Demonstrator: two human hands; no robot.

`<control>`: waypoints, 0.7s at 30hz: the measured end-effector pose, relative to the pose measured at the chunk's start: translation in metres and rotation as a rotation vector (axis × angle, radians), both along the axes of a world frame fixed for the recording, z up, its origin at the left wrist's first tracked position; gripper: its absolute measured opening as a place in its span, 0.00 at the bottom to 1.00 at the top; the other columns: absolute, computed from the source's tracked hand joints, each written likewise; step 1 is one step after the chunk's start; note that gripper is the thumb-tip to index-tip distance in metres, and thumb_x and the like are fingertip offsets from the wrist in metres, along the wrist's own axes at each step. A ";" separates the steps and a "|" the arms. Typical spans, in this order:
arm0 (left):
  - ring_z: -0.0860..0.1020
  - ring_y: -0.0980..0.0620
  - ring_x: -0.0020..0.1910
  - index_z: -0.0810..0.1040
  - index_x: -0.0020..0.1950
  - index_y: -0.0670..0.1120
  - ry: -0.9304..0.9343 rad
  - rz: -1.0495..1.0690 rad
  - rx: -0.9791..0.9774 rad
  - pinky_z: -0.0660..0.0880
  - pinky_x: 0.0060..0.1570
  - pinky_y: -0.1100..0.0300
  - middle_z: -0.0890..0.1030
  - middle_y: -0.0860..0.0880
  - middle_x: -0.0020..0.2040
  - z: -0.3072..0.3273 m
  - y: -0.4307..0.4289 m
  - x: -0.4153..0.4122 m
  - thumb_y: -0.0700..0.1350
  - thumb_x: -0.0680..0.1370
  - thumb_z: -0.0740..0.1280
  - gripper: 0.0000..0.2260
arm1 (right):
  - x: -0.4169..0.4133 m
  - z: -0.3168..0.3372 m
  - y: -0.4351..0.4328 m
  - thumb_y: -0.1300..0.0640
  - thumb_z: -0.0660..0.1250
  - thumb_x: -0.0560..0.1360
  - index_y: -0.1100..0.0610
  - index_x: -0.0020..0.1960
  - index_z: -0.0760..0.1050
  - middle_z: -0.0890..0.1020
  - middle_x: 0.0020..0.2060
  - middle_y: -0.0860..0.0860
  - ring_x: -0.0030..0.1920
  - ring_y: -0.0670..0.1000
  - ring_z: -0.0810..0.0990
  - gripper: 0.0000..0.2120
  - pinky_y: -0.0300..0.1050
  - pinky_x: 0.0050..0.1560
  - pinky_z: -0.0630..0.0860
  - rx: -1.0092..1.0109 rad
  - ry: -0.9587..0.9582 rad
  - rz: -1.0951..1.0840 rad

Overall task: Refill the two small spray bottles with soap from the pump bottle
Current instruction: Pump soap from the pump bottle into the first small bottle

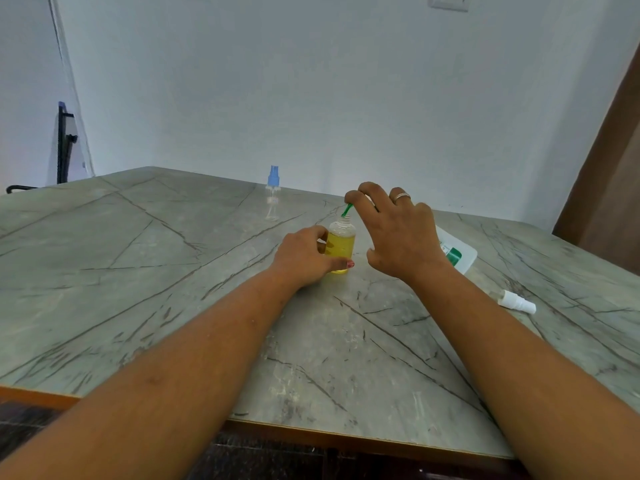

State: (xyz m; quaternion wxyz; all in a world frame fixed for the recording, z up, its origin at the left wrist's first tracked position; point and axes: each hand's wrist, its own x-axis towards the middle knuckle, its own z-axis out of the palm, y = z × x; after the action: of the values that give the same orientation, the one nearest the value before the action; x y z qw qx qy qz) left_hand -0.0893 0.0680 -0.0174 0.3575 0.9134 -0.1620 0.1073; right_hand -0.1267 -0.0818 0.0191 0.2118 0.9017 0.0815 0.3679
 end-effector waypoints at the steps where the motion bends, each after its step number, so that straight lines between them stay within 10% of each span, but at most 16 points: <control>1: 0.74 0.49 0.60 0.66 0.70 0.47 0.001 0.001 -0.001 0.70 0.57 0.58 0.73 0.48 0.66 0.000 0.000 0.000 0.59 0.70 0.70 0.33 | 0.000 0.000 0.001 0.48 0.74 0.63 0.48 0.66 0.60 0.69 0.64 0.52 0.55 0.58 0.75 0.36 0.48 0.41 0.76 0.002 -0.003 -0.008; 21: 0.74 0.49 0.60 0.66 0.70 0.48 0.012 0.008 -0.012 0.70 0.56 0.58 0.73 0.48 0.66 -0.002 -0.001 0.002 0.59 0.69 0.71 0.34 | 0.000 -0.001 0.005 0.49 0.73 0.64 0.49 0.65 0.61 0.70 0.63 0.53 0.55 0.58 0.74 0.33 0.50 0.42 0.76 0.007 -0.026 -0.036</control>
State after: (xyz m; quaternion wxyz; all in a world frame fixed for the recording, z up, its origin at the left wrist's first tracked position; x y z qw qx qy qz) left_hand -0.0873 0.0673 -0.0190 0.3635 0.9126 -0.1558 0.1042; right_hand -0.1263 -0.0772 0.0182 0.2164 0.8990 0.0611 0.3758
